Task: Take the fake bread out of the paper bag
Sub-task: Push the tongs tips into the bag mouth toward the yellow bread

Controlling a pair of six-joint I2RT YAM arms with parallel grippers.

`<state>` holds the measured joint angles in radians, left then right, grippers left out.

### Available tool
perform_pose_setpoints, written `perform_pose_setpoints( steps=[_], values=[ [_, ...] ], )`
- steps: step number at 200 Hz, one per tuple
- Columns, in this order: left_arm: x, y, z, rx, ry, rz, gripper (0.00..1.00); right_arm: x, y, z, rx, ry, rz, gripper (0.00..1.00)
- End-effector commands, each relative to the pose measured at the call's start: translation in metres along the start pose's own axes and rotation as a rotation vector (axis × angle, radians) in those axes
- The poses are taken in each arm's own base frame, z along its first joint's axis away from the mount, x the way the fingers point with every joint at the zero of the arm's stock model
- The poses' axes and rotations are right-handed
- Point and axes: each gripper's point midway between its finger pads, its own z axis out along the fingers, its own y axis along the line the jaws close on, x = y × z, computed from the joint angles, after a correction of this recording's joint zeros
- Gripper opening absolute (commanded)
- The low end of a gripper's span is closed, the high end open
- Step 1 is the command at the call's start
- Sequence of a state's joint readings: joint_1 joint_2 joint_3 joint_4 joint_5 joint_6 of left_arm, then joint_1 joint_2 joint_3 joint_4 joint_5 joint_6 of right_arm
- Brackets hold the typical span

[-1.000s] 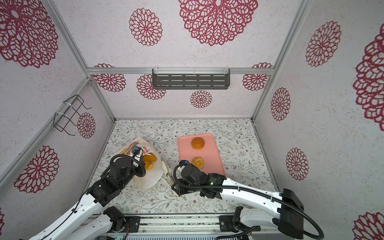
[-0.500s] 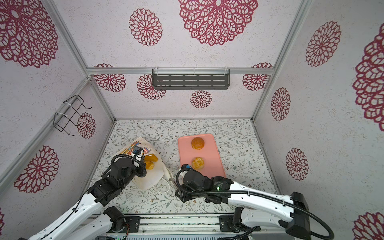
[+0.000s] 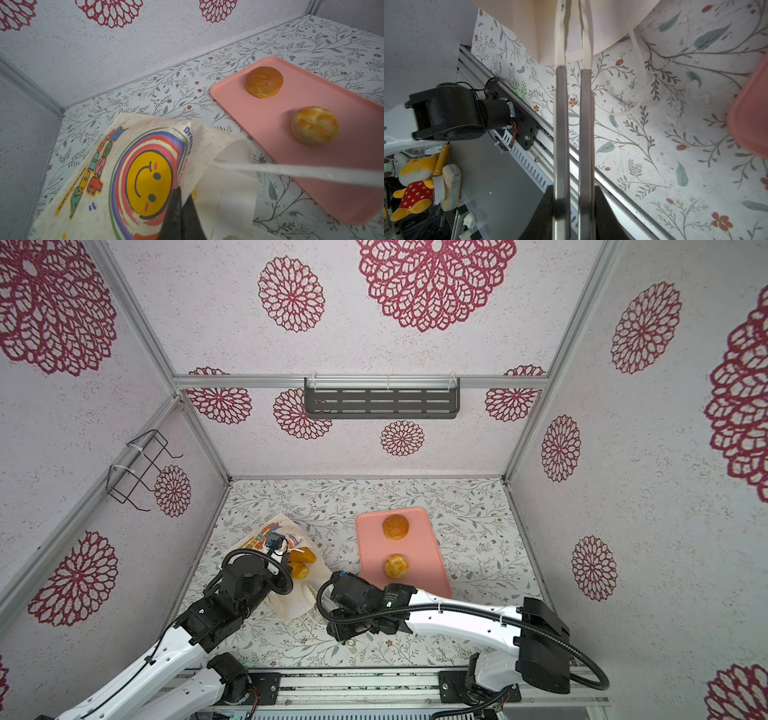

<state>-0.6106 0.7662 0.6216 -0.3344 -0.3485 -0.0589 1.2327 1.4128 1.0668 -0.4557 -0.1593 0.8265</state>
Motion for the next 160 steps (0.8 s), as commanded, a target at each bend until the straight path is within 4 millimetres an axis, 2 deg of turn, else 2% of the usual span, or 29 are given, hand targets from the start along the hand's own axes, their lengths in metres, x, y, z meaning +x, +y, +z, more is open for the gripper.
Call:
perform_pose_setpoints(
  steps=[1, 41, 101, 137, 160],
  values=[
    [-0.015, -0.006, -0.003, 0.029, -0.060, -0.005, 0.00, -0.023, 0.012, -0.013, -0.016, -0.060, -0.046, 0.30],
    [-0.015, -0.007, -0.001, 0.027, -0.057, -0.002, 0.00, -0.025, 0.018, -0.009, -0.016, -0.034, -0.075, 0.37],
    [-0.015, -0.006, -0.001, 0.025, -0.058, 0.000, 0.00, -0.028, 0.016, -0.014, 0.000, -0.054, -0.068, 0.40],
    [-0.016, -0.008, -0.003, 0.039, -0.062, 0.003, 0.00, -0.036, 0.013, -0.010, 0.016, -0.096, -0.040, 0.35],
    [-0.015, -0.009, -0.004, 0.045, -0.066, 0.002, 0.00, -0.042, 0.016, -0.002, -0.016, -0.133, -0.018, 0.25]
  ],
)
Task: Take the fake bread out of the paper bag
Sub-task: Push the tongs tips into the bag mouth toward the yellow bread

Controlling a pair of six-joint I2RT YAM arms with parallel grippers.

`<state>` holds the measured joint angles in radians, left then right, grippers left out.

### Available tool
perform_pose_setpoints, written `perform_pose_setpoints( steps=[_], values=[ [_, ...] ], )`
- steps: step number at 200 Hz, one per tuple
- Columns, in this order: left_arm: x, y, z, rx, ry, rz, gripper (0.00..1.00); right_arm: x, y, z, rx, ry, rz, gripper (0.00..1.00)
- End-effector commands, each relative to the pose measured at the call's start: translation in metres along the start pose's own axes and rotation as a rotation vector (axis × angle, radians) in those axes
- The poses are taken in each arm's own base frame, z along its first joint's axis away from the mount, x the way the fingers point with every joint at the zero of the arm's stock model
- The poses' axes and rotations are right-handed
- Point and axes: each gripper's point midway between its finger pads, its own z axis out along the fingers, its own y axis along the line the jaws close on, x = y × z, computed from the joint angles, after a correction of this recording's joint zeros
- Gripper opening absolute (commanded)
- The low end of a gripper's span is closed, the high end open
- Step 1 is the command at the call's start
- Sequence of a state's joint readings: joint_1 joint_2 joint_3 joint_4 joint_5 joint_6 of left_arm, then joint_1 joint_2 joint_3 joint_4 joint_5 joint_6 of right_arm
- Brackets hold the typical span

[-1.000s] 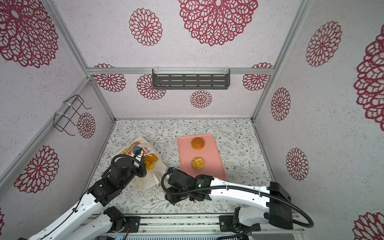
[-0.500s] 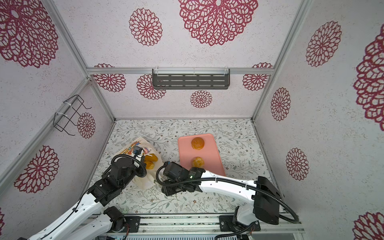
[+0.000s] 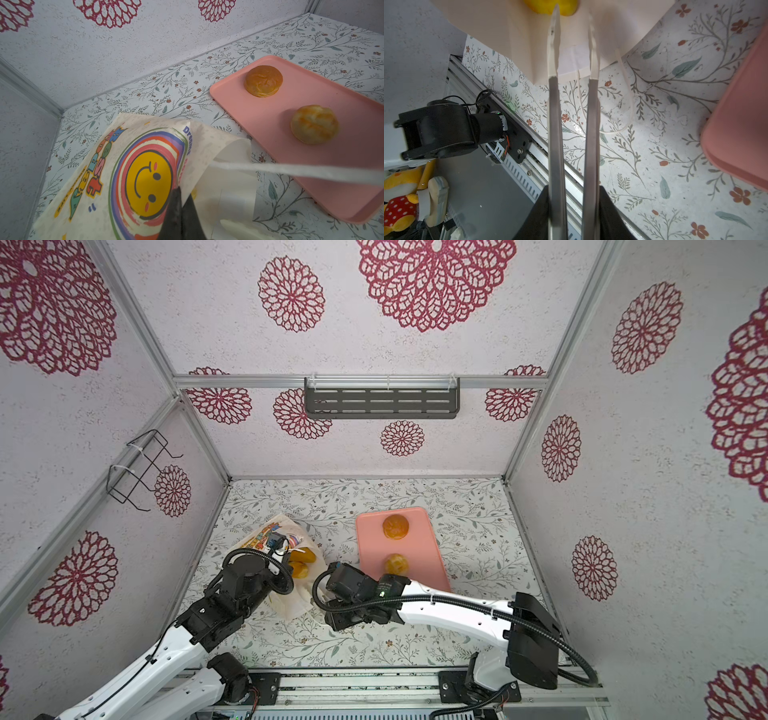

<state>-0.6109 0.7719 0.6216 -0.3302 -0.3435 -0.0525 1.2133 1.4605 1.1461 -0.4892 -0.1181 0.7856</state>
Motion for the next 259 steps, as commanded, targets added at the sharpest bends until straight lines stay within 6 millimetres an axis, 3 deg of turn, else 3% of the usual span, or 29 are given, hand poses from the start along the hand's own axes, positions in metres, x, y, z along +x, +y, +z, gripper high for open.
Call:
perform_pose_setpoints(
  steps=[1, 27, 81, 163, 202, 259],
  values=[
    [-0.015, -0.008, -0.005, 0.040, -0.068, -0.004, 0.00, -0.020, 0.013, -0.001, -0.052, -0.096, 0.011, 0.25],
    [-0.014, -0.009, -0.006, 0.044, -0.069, 0.004, 0.00, -0.023, 0.017, 0.010, -0.076, -0.105, 0.019, 0.20],
    [-0.006, -0.011, -0.011, 0.054, -0.065, 0.021, 0.00, -0.016, 0.018, 0.026, -0.045, -0.113, -0.077, 0.23],
    [-0.001, -0.002, -0.031, 0.051, -0.118, -0.075, 0.00, -0.005, 0.010, 0.028, 0.025, -0.143, -0.379, 0.28],
    [0.006, -0.001, -0.031, 0.050, -0.094, -0.111, 0.00, -0.008, 0.006, 0.026, 0.057, -0.161, -0.480, 0.27],
    [0.009, -0.001, -0.029, 0.047, -0.084, -0.127, 0.00, -0.016, 0.015, 0.020, 0.056, -0.213, -0.557, 0.28]
  ],
)
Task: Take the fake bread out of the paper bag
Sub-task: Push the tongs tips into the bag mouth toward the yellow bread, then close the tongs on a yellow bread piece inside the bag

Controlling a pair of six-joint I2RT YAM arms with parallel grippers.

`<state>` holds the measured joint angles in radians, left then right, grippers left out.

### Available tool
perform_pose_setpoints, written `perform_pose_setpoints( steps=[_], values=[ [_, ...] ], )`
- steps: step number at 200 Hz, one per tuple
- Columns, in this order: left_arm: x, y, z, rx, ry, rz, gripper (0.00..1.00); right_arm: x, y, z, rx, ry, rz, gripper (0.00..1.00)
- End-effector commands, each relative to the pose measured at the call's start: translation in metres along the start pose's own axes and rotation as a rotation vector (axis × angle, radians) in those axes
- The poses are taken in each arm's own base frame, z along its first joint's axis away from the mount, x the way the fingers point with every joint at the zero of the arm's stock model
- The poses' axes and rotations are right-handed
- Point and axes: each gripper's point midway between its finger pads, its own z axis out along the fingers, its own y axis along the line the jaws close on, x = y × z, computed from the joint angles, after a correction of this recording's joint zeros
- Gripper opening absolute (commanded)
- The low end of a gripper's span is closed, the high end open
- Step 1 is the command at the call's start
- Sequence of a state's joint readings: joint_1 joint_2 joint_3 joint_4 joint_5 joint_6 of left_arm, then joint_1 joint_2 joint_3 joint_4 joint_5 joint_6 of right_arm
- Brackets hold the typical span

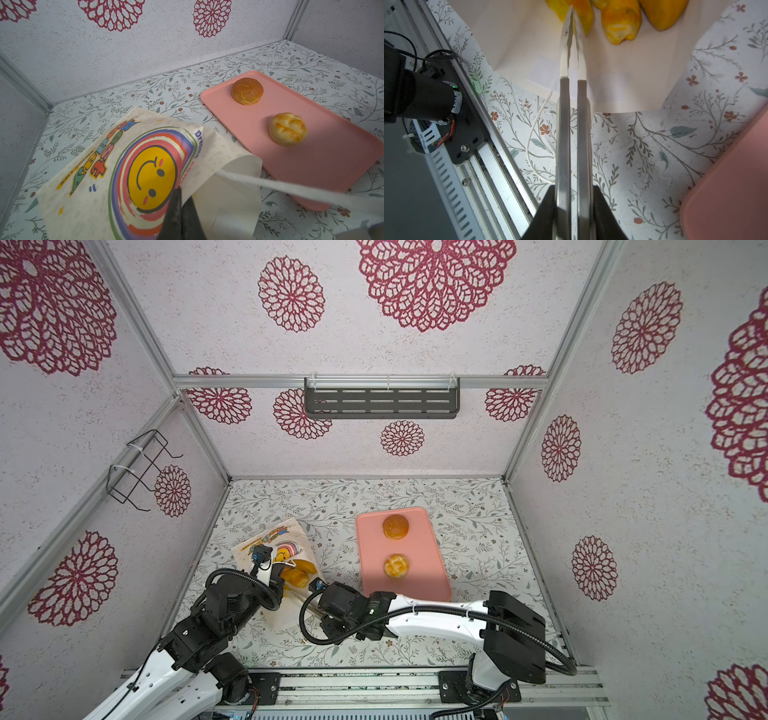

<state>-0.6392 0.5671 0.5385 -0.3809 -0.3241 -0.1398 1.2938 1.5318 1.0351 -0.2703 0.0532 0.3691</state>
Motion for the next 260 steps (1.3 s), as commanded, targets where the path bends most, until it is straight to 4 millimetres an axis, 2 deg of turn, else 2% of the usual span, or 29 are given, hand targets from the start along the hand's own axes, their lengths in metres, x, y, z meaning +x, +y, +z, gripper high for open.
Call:
perform_pose_setpoints(
  steps=[1, 49, 180, 218, 260],
  values=[
    [-0.002, 0.000, 0.000, 0.000, -0.014, -0.028, 0.00, -0.032, 0.007, -0.021, 0.000, -0.123, -0.074, 0.28],
    [-0.001, -0.002, 0.003, 0.001, -0.003, 0.002, 0.00, -0.033, 0.010, -0.019, 0.039, -0.129, -0.178, 0.30],
    [-0.009, -0.004, -0.001, 0.026, -0.042, 0.009, 0.00, -0.031, -0.004, 0.025, 0.214, 0.016, -0.276, 0.33],
    [-0.010, -0.006, -0.002, 0.036, -0.047, 0.005, 0.00, -0.037, -0.005, 0.030, 0.244, 0.020, -0.278, 0.37],
    [-0.010, -0.006, -0.002, 0.039, -0.045, 0.006, 0.00, -0.043, 0.000, 0.025, 0.224, -0.003, -0.292, 0.40]
  ],
)
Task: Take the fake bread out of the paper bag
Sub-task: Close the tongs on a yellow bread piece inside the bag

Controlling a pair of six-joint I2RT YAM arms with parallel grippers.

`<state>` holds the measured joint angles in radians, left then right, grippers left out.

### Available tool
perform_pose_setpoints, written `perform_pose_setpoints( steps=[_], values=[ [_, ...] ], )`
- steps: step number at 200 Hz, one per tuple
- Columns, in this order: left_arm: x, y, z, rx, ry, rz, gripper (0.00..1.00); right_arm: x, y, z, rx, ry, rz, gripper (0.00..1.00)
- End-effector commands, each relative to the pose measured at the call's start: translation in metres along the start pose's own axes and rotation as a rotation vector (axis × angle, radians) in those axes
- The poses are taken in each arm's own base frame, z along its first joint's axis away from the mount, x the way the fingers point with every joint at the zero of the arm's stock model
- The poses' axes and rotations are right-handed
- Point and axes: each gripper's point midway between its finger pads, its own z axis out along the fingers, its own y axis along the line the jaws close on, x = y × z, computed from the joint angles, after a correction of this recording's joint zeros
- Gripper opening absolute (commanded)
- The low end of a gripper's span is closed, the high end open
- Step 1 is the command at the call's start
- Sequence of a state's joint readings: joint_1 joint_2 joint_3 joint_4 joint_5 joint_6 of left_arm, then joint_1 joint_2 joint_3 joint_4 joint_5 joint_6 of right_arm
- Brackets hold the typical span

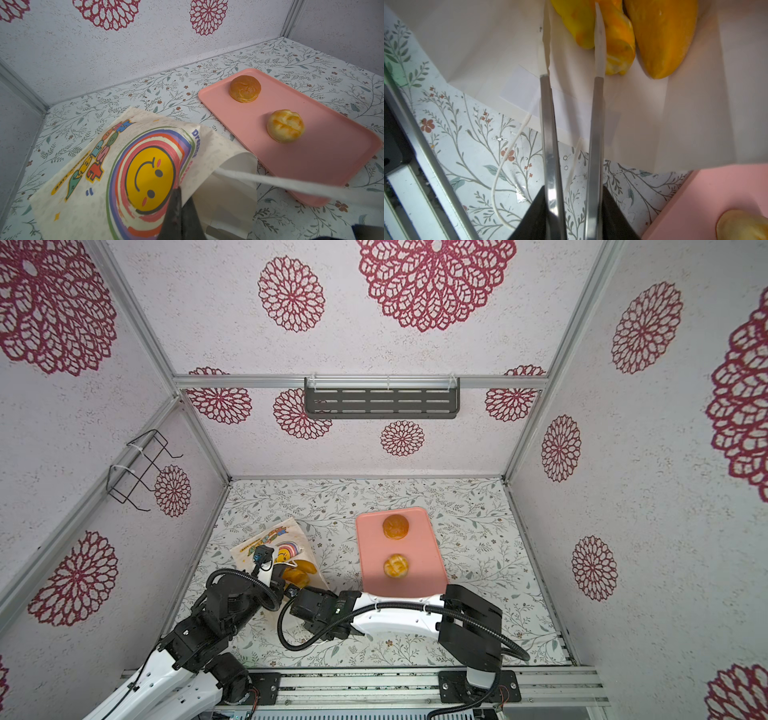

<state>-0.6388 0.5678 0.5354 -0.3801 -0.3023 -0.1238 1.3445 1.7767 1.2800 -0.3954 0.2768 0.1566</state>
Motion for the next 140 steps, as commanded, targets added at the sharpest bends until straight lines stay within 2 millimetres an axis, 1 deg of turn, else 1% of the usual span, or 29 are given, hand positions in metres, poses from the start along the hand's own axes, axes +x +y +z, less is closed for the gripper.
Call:
perform_pose_setpoints(
  steps=[1, 63, 113, 140],
  values=[
    [-0.012, -0.002, -0.003, 0.017, -0.049, -0.009, 0.00, -0.021, -0.003, -0.015, 0.017, -0.066, -0.012, 0.40],
    [-0.012, -0.003, -0.003, 0.021, -0.048, -0.016, 0.00, -0.028, -0.012, -0.011, 0.084, -0.041, -0.028, 0.40],
    [-0.013, -0.002, -0.004, 0.019, -0.053, -0.016, 0.00, -0.032, -0.025, -0.027, 0.137, -0.051, -0.002, 0.40],
    [-0.013, -0.002, -0.004, 0.019, -0.052, -0.016, 0.00, -0.033, -0.024, -0.030, 0.130, -0.047, -0.003, 0.40]
  ],
)
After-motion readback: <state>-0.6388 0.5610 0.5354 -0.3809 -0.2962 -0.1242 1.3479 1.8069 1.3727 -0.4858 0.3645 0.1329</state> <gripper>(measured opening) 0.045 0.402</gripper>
